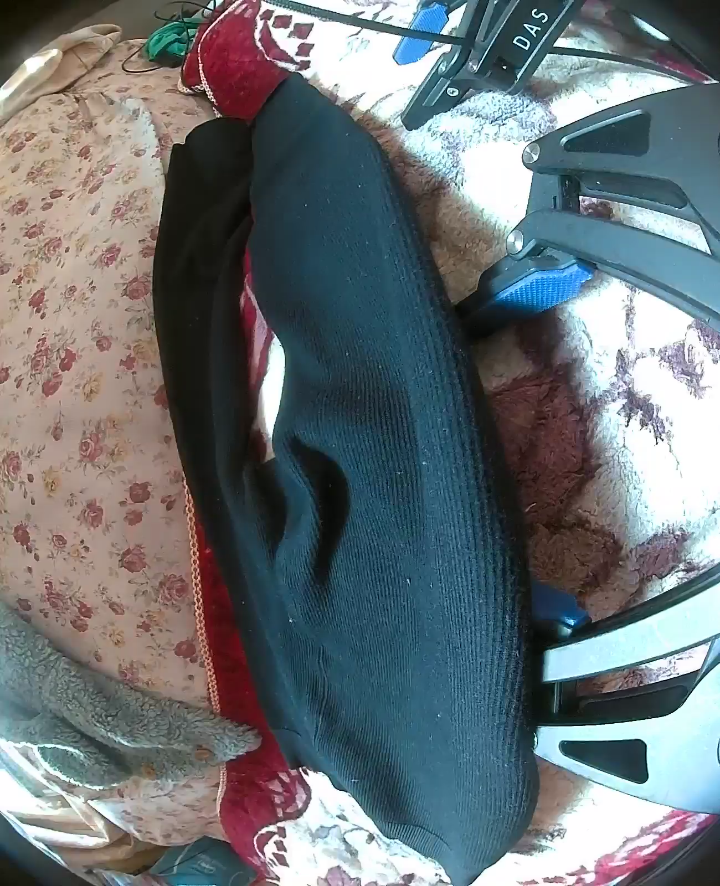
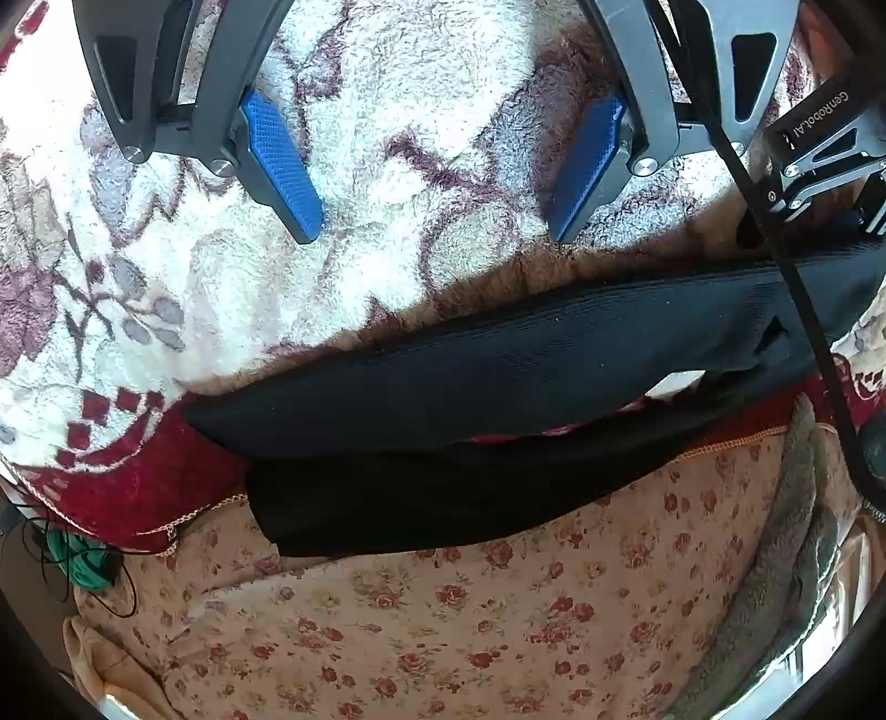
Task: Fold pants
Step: 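Move both grippers open toward the black knit pants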
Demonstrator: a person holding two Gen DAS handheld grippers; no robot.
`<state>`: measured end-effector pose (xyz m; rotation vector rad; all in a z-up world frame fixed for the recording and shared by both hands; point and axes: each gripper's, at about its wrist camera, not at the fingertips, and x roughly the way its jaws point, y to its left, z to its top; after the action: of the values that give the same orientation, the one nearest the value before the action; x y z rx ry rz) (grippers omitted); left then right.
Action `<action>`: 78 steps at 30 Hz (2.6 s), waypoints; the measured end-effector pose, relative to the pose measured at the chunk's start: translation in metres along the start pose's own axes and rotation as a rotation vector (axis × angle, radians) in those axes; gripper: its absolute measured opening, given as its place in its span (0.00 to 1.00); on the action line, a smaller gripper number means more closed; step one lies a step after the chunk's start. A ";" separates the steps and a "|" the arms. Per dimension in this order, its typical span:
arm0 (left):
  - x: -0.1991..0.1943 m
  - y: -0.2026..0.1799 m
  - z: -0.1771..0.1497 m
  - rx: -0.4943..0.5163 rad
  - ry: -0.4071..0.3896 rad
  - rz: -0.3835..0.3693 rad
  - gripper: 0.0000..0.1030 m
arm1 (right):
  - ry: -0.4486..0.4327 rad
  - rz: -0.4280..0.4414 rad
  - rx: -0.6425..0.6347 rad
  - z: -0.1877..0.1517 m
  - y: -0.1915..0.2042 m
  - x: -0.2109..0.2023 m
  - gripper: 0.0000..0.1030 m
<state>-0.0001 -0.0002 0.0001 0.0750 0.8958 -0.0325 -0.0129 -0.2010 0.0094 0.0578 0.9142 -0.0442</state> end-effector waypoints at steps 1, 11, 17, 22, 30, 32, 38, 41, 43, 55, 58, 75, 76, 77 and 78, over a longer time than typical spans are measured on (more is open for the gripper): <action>0.000 0.000 0.000 0.002 0.001 0.002 0.78 | 0.003 -0.001 -0.001 0.000 -0.001 0.000 0.80; -0.024 0.006 -0.015 0.007 -0.005 -0.007 0.78 | 0.032 0.020 -0.009 0.001 -0.001 -0.001 0.81; -0.061 0.021 -0.021 -0.011 -0.068 -0.025 0.78 | 0.056 0.096 0.102 -0.008 -0.011 -0.017 0.81; -0.086 0.040 -0.023 -0.037 -0.134 -0.008 0.78 | -0.005 0.157 0.138 -0.013 -0.015 -0.046 0.76; -0.099 0.054 -0.025 -0.083 -0.153 -0.010 0.78 | -0.072 0.156 0.076 -0.004 -0.006 -0.079 0.76; -0.101 0.056 -0.024 -0.086 -0.158 -0.006 0.78 | -0.073 0.157 0.069 -0.003 -0.006 -0.083 0.76; -0.104 0.056 -0.023 -0.101 -0.159 -0.007 0.78 | -0.050 0.146 0.068 -0.003 -0.007 -0.084 0.76; -0.104 0.058 -0.023 -0.112 -0.153 -0.012 0.78 | -0.048 0.145 0.071 -0.003 -0.009 -0.085 0.76; -0.104 0.058 -0.023 -0.111 -0.152 -0.005 0.78 | -0.048 0.146 0.073 -0.002 -0.010 -0.085 0.76; -0.098 0.072 -0.025 -0.146 -0.128 0.017 0.78 | -0.034 0.154 0.092 -0.006 -0.008 -0.076 0.76; -0.096 0.074 -0.025 -0.154 -0.123 0.016 0.78 | -0.028 0.154 0.098 -0.007 -0.010 -0.074 0.76; -0.083 0.124 -0.037 -0.307 -0.041 -0.006 0.78 | 0.015 0.167 0.165 -0.008 -0.034 -0.050 0.76; -0.083 0.128 -0.038 -0.320 -0.043 0.000 0.78 | 0.016 0.169 0.173 -0.008 -0.036 -0.049 0.76; -0.082 0.132 -0.039 -0.333 -0.043 0.007 0.78 | 0.018 0.171 0.178 -0.008 -0.037 -0.047 0.76; -0.081 0.136 -0.040 -0.344 -0.042 0.012 0.78 | 0.019 0.175 0.185 -0.007 -0.039 -0.045 0.76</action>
<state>-0.0734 0.1384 0.0458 -0.2404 0.8483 0.1310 -0.0488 -0.2392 0.0398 0.3105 0.9187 0.0350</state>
